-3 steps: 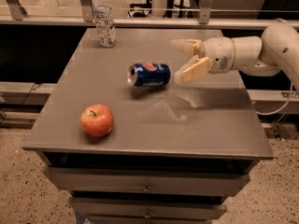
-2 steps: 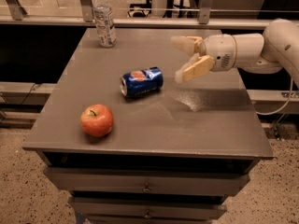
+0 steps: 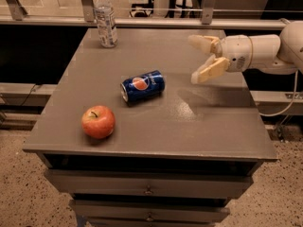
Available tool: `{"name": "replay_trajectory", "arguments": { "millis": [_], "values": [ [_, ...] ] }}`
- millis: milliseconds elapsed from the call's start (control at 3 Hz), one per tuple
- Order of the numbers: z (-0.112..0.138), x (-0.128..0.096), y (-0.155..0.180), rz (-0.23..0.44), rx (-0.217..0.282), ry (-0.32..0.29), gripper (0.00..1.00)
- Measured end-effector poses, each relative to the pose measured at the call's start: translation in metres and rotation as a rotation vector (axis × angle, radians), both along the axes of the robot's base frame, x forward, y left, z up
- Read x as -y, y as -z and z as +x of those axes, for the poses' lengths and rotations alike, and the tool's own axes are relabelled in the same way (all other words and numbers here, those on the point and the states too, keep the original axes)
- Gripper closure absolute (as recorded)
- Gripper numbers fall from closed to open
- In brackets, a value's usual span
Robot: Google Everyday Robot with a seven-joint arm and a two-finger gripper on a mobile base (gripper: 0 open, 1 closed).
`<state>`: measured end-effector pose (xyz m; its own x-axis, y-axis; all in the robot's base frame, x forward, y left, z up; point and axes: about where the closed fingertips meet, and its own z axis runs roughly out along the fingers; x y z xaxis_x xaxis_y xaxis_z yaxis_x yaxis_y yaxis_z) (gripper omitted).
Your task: Knock pepsi can over
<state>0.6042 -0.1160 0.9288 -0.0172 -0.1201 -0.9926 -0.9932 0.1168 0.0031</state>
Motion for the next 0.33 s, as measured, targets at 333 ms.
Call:
{"name": "replay_trajectory", "arguments": {
  "millis": [333],
  "values": [
    [0.0014,0.0016,-0.0011,0.0,0.004,0.004,0.0]
  ]
}}
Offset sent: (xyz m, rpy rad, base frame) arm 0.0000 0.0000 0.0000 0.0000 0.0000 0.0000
